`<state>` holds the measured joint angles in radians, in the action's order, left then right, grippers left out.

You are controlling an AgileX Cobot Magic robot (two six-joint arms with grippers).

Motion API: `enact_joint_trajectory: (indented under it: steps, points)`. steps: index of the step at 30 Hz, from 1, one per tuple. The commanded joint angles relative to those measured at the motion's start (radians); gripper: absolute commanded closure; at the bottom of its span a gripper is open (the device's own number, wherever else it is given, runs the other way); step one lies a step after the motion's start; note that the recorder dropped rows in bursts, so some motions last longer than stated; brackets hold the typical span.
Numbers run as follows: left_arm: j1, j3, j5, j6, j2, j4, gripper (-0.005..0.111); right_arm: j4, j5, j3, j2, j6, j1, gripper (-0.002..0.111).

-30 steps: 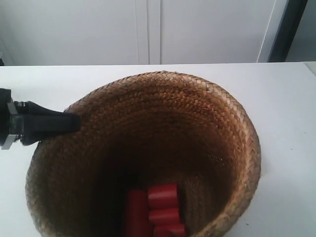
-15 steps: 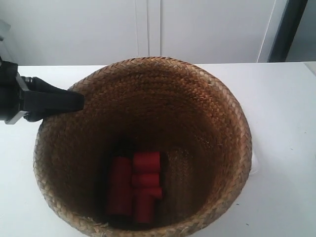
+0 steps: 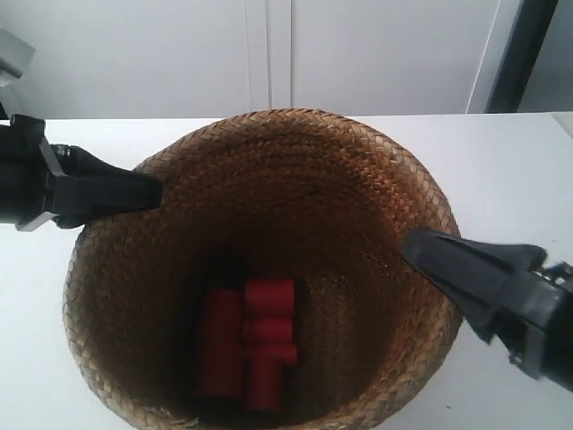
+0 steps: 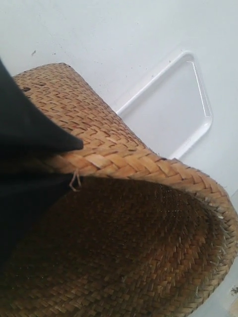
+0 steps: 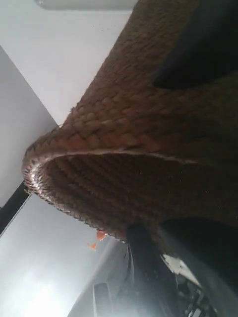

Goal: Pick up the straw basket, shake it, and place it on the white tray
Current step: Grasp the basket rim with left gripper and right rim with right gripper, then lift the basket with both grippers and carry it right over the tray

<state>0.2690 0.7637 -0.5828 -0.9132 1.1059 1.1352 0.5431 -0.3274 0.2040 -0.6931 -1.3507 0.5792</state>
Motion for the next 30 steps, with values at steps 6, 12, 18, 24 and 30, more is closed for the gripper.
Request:
enact_joint_trajectory:
  steps: [6, 12, 18, 24, 30]
  points:
    - [0.014, -0.010, -0.106, 0.009, -0.001, -0.017, 0.107, 0.017, 0.091, 0.181, -0.351, 0.155, 0.002, 0.108]
    - [0.014, -0.116, -0.089, -0.337, -0.021, 0.271, 0.107, 0.029, -0.065, 0.181, -0.377, 0.411, 0.002, 0.108]
    - [0.014, -0.095, -0.105, -0.517, -0.277, 0.432, 0.107, 0.184, -0.115, 0.247, -0.130, 0.439, 0.002, 0.108]
    - [0.014, -0.287, 0.044, -0.313, -0.620, 0.258, 0.107, 0.578, 0.213, 0.080, 0.163, -0.063, 0.002, 0.108]
    - [0.014, -0.169, 0.033, -0.384, -0.665, 0.384, 0.107, 0.645, 0.071, 0.310, 0.145, -0.084, 0.002, 0.108]
